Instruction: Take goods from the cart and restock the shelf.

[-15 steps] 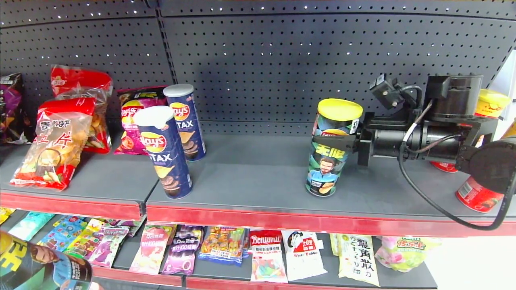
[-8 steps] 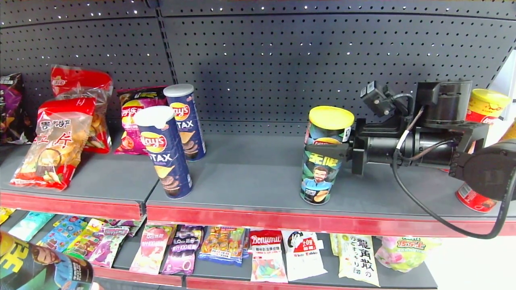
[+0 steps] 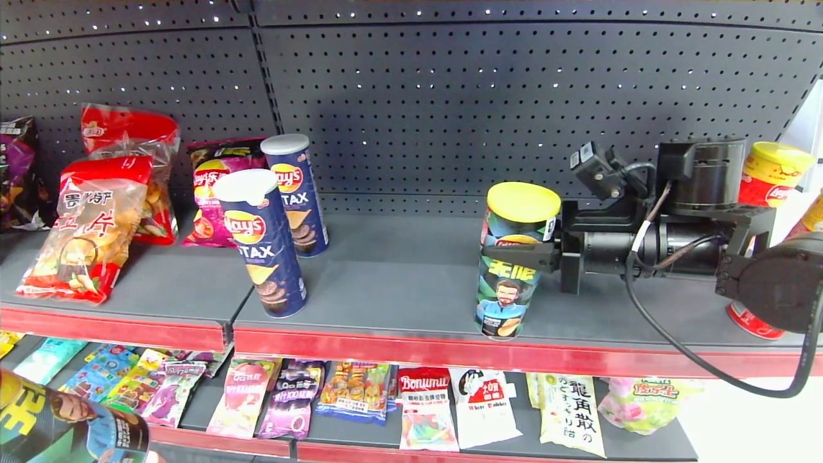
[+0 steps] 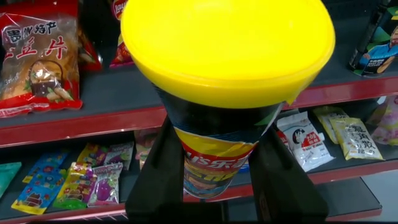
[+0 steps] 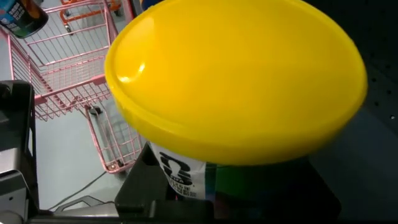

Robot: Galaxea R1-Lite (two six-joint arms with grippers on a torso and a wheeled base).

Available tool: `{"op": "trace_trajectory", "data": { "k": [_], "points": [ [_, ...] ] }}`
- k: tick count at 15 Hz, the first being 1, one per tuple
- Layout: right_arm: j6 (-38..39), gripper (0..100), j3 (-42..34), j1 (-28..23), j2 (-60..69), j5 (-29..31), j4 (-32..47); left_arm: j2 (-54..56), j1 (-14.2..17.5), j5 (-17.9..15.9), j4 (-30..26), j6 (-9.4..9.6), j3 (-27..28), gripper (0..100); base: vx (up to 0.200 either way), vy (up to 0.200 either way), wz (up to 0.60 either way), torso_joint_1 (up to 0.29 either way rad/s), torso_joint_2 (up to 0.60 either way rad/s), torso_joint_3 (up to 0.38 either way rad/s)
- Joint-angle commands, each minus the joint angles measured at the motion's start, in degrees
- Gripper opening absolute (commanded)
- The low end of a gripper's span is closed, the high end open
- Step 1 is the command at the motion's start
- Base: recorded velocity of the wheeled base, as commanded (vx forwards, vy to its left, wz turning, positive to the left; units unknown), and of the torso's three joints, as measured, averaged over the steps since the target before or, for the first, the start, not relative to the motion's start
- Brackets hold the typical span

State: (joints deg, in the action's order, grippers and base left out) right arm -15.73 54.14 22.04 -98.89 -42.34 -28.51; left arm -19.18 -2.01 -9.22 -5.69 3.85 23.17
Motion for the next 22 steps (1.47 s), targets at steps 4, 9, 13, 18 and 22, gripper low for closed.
{"op": "trace_trajectory", "data": {
  "k": [4, 9, 13, 18, 22],
  "points": [
    [-0.3, 0, -0.3, 0.0, 0.2, 0.0, -0.1, 0.2, 0.0, -0.2, 0.0, 0.01, 0.1, 0, 0.000, 0.000, 0.00, 0.000, 0.00, 0.000],
    [-1.6, 100, -1.5, 0.0, 0.2, 0.2, -0.5, 0.9, 0.0, -0.2, 0.0, 0.01, 0.1, 0, 0.000, 0.000, 0.00, 0.000, 0.00, 0.000],
    [-1.1, 100, -1.4, -0.6, 1.2, 0.5, -0.6, 1.0, 0.0, -0.2, 0.0, 0.01, 0.2, 0, 0.000, 0.000, 0.00, 0.000, 0.00, 0.000],
    [-0.8, 100, -9.5, -6.4, 9.7, 1.8, -0.5, 0.8, 0.0, -0.4, 0.0, 0.01, 0.9, 0, 0.000, 0.000, 0.00, 0.000, 0.00, 0.000],
    [1.5, 100, -22.5, -9.9, 25.1, 1.9, -0.1, 0.2, -0.1, -0.5, 0.0, 0.01, 0.8, 0, 0.000, 0.000, 0.00, 0.000, 0.00, 0.000]
  ]
}}
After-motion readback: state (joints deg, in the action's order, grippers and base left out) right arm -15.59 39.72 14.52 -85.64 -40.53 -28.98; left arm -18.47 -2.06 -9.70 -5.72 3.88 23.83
